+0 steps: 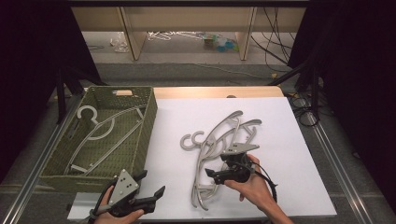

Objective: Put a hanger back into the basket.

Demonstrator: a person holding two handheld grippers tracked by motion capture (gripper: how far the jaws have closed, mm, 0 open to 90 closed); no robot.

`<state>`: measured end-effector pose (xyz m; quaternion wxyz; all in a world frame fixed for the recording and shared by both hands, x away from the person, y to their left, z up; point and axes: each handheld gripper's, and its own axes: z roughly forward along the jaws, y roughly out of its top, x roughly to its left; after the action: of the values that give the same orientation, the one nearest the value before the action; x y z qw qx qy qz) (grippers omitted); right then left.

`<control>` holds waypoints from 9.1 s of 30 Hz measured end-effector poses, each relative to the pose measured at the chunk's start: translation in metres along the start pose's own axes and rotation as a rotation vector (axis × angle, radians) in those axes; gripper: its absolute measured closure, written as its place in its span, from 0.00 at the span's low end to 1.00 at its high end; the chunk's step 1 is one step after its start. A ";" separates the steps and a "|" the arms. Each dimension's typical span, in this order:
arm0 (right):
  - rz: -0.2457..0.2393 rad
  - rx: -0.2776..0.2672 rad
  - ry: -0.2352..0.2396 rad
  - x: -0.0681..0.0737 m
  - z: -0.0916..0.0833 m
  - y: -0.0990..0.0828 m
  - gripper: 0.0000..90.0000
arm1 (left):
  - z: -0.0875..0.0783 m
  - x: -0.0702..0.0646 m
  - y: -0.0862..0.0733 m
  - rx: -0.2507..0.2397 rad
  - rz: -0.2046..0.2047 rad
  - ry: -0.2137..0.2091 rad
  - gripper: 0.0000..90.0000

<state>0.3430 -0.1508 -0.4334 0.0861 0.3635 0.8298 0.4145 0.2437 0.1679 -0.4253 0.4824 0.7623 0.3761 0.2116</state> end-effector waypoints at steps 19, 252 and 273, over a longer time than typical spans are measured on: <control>-0.041 0.217 -0.004 0.027 0.059 -0.002 0.37 | 0.003 0.000 -0.002 0.016 0.022 -0.012 0.25; -0.060 -0.061 0.085 -0.072 -0.118 -0.016 0.31 | -0.003 0.083 0.203 0.127 0.039 -0.361 0.88; -0.051 -0.048 0.087 -0.075 -0.114 -0.018 0.31 | -0.042 0.194 0.142 0.174 -0.057 -0.069 0.88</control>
<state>0.3366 -0.2795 -0.3859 0.0694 0.3217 0.8316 0.4474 0.3892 0.3073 -0.2877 0.4329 0.7971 0.3978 0.1380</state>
